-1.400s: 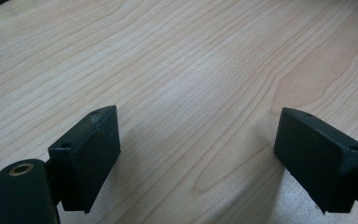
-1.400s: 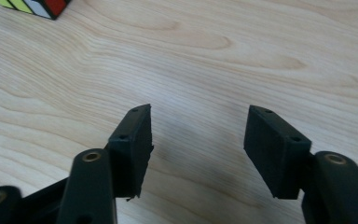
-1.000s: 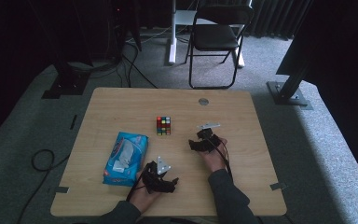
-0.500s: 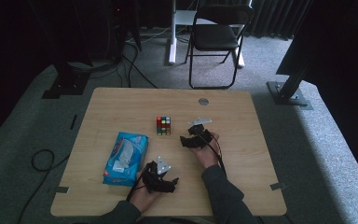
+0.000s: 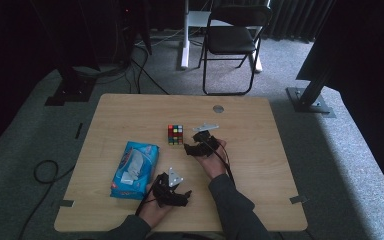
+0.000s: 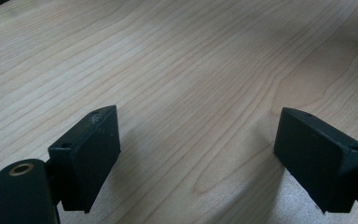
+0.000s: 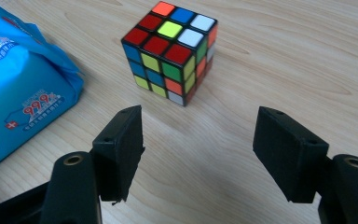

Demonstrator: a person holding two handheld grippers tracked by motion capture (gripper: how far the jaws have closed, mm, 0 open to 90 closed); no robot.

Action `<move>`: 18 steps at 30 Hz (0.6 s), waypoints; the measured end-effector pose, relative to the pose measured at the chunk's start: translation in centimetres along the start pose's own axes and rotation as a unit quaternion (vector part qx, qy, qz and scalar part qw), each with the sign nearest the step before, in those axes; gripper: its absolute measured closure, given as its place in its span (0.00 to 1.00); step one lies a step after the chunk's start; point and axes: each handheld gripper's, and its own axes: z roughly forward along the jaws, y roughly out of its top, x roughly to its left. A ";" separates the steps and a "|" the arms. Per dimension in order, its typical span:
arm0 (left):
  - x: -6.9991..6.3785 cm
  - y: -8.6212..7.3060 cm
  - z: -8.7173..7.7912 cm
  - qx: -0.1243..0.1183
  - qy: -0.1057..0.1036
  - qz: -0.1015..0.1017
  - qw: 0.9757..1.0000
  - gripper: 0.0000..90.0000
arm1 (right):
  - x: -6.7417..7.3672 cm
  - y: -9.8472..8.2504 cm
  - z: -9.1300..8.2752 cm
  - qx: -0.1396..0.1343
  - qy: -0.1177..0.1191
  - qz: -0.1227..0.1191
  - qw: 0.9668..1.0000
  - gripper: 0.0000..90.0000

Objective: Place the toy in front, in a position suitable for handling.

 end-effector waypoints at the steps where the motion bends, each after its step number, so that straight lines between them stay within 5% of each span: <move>1: 0.0 0.0 0.0 0.000 0.000 0.000 1.000 0.16 | 0.1 0.1 0.1 0.002 -0.001 -0.001 1.000 0.36; 18: 0.0 0.0 0.0 0.000 0.000 0.000 1.000 0.16 | 0.3 1.7 2.4 0.005 0.011 0.019 1.000 0.30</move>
